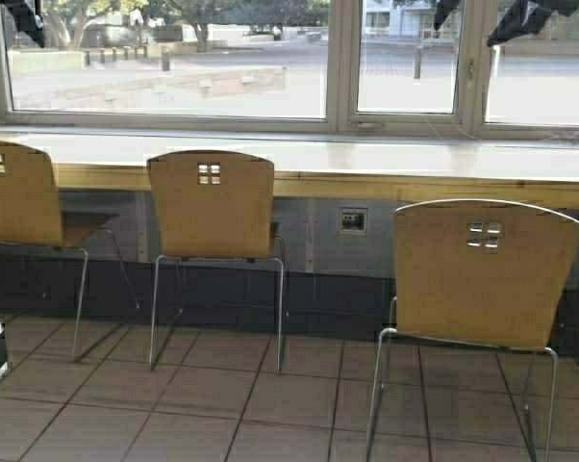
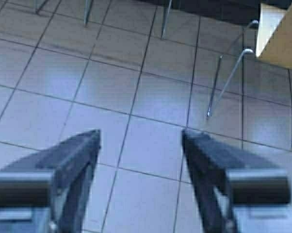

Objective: Push the chairs under the table

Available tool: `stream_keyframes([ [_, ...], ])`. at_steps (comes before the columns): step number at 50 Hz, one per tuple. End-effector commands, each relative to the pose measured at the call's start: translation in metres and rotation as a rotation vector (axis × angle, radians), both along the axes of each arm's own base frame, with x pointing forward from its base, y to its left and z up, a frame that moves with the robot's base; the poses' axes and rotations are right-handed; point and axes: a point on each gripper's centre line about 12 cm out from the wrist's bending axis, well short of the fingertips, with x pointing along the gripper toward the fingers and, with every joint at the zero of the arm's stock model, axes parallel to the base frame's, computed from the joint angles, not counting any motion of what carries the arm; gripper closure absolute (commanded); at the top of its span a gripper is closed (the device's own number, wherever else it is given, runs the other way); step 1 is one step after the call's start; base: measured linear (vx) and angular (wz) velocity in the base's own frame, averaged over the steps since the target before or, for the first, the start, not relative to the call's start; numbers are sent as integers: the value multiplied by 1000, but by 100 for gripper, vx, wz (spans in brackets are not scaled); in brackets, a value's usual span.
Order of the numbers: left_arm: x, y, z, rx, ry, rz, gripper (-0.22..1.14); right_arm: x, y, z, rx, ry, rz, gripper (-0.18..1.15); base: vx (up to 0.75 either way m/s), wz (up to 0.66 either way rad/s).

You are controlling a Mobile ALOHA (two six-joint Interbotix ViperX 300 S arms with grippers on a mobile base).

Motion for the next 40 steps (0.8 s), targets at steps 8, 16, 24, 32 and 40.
stream_keyframes([
  [8, 2, 1, 11, -5, -32, 4, 4, -1, 0, -5, -3, 10, 1, 0, -8, -17],
  [16, 1, 1, 12, -8, -35, 6, 4, -7, -1, -19, -10, 50, 0, 0, 2, -16],
  [24, 1, 1, 14, -7, -43, 5, 4, 0, 1, -18, -9, 47, 0, 0, 6, -12],
  [32, 0, 1, 21, -8, -66, 4, 4, 0, 1, -19, -8, 67, 2, 0, 9, -11],
  [40, -2, 1, 21, -5, -66, 3, 4, 2, 2, -16, -1, 63, 0, 0, 14, -15],
])
